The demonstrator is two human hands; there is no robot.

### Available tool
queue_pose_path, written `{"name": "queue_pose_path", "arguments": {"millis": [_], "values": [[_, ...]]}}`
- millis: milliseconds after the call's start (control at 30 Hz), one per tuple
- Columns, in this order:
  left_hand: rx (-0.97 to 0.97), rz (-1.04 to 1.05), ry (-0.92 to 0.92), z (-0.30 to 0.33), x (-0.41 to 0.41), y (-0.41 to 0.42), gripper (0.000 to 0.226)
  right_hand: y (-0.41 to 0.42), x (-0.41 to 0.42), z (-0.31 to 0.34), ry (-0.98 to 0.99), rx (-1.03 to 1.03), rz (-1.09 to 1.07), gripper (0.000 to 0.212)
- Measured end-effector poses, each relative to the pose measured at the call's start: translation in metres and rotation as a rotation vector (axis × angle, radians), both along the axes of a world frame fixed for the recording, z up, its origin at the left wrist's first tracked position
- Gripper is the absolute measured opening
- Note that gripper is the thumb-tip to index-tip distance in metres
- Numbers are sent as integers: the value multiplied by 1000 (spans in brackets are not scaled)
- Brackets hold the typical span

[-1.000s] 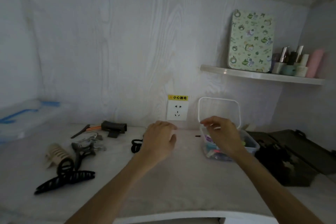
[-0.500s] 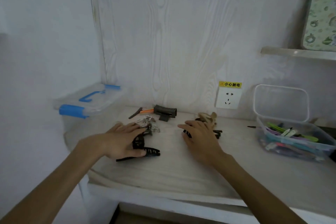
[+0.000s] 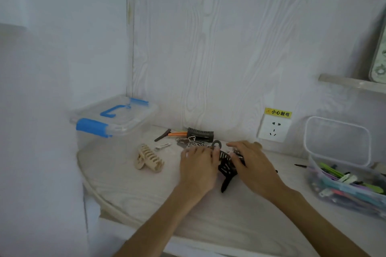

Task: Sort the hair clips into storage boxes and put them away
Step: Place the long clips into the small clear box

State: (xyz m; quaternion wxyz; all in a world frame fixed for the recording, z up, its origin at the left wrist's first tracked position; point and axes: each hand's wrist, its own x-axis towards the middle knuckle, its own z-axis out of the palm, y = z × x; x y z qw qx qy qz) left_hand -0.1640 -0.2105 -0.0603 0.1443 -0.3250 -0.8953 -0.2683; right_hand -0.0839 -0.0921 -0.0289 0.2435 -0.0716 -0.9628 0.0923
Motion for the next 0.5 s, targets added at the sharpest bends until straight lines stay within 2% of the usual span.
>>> {"name": "queue_pose_path", "arguments": {"millis": [67,100,167,233,333,400,500], "values": [[55,130,178,5,-23,-20,47,-8,-11,5,-20,39,29,33],[14,182,210,6,-37,-30,42,-14,-21,7,-33,39,57,33],[-128,269,143,6,-62,-45,29,-29,-44,10,-68,-4,139,34],[-230,341,28,3,-76,-52,30,-47,-74,8,-113,23,196,36],[-240,341,1,0,-82,-53,23,-59,-121,-5,-227,140,211,41],[-226,334,5,1,-82,-54,20,-57,-142,-9,-349,257,146,38],[-234,349,-4,2,-87,-54,20,-43,-144,-4,-323,347,22,37]]}}
